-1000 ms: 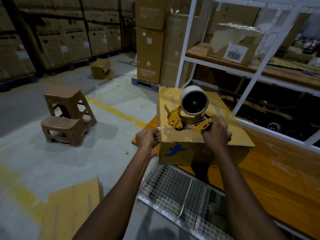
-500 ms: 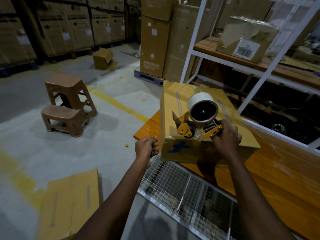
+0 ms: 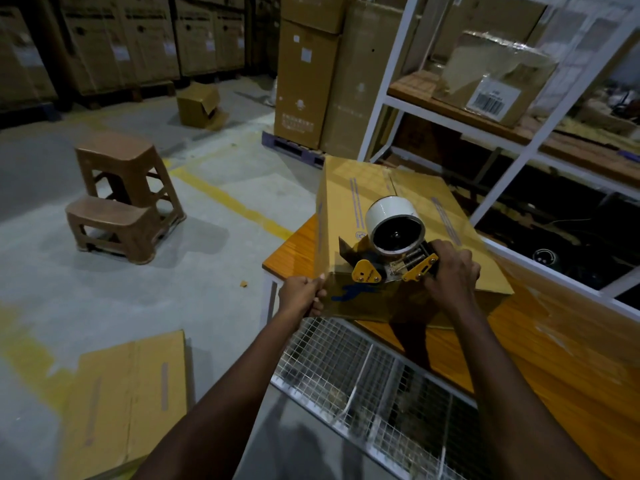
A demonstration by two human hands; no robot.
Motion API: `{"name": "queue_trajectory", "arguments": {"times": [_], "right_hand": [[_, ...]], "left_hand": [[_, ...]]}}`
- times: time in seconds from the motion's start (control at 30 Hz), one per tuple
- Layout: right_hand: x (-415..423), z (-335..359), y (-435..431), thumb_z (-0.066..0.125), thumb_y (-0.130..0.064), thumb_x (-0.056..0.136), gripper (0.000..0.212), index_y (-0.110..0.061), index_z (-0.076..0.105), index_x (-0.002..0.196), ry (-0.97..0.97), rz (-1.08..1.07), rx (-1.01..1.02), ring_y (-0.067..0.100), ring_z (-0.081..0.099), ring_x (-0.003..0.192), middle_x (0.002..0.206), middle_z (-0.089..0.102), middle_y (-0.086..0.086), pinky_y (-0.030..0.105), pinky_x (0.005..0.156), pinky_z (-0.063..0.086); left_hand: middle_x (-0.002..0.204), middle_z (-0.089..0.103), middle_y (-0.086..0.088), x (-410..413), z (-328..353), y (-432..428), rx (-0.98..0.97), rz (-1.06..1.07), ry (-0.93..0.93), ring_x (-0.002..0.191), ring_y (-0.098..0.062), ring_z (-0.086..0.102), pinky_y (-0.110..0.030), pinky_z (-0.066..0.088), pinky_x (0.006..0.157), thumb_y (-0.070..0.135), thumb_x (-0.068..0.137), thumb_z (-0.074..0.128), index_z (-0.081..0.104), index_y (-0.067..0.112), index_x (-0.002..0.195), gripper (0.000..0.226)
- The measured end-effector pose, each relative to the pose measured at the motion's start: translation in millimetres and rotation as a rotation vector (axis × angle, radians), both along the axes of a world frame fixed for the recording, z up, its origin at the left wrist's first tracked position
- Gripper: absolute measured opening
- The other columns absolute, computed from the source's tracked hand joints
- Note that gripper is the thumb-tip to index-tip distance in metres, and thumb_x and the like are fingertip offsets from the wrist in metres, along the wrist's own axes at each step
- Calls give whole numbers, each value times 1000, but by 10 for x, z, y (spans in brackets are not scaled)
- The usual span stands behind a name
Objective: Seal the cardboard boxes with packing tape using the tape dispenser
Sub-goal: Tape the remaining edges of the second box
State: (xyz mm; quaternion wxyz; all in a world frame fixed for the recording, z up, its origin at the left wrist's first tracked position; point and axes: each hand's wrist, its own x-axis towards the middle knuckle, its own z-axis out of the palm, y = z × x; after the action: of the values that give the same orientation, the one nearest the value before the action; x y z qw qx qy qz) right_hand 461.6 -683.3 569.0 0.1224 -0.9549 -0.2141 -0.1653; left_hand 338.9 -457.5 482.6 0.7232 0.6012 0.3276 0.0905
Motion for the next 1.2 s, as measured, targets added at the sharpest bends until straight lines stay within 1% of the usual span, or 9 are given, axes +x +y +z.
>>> {"name": "queue_trajectory", "arguments": {"times": [0.37,0.47,0.57,0.63,0.7,0.77,0.87,0.97,1.2], "right_hand": [[-10,-12,11,70,-12,81,48,-17,50,124,25,-27,-15,35,44,105,120,54,9,47,87,34],[-21,-21,3,70,-14,81,48,-17,50,124,26,-28,-9,35,44,104,119,54,9,47,87,34],[-22,-35,0,71,-15,81,48,-17,50,124,26,-28,0,35,44,104,119,54,9,46,87,33],[-16,-35,1,71,-14,81,48,-18,50,124,23,-31,-9,34,44,103,119,54,9,46,86,34],[-8,-29,8,70,-14,80,47,-18,50,123,17,-31,-19,35,44,103,119,54,9,47,87,34],[-5,-26,14,70,-14,80,47,-17,51,123,9,-29,-27,35,45,103,118,55,9,47,87,34],[9,-37,10,70,-13,79,47,-18,52,122,-8,-30,-34,33,44,102,116,56,7,45,85,33],[6,-41,5,70,-14,80,43,-17,52,119,-16,-25,-32,32,44,100,113,56,7,44,84,32],[-9,-52,-17,65,-10,79,44,-13,53,121,-52,17,-23,34,44,99,112,54,11,42,81,29]], "left_hand": [[70,64,-12,-145,-107,8,73,-85,91,53,-25,57,-34,53,52,47,93,64,54,9,91,39],[94,68,1,-179,-124,-45,348,79,31,78,-19,63,-32,55,70,20,93,64,63,11,118,26],[123,57,6,-202,-83,-156,477,59,-175,102,-9,57,-13,49,73,4,94,55,45,15,146,55],[131,53,5,-203,-116,-239,553,-77,-227,101,-10,58,-9,50,74,3,94,52,36,18,151,62],[140,53,2,-205,-279,-270,630,-195,-203,111,-15,58,-25,56,85,20,91,51,29,25,155,68],[141,55,-2,-237,-481,-229,748,-258,-127,119,-22,55,-43,54,90,38,87,50,31,32,153,69],[154,41,-4,-287,-486,-159,879,-176,-50,134,-30,42,-47,43,103,47,85,59,46,29,145,64],[154,35,-8,-171,-232,-94,1030,-64,-152,135,-33,37,-50,42,98,53,76,66,52,26,138,69],[148,44,-10,75,-138,-58,1291,-51,-134,132,-38,42,-57,44,90,33,67,86,65,25,111,49]]}}
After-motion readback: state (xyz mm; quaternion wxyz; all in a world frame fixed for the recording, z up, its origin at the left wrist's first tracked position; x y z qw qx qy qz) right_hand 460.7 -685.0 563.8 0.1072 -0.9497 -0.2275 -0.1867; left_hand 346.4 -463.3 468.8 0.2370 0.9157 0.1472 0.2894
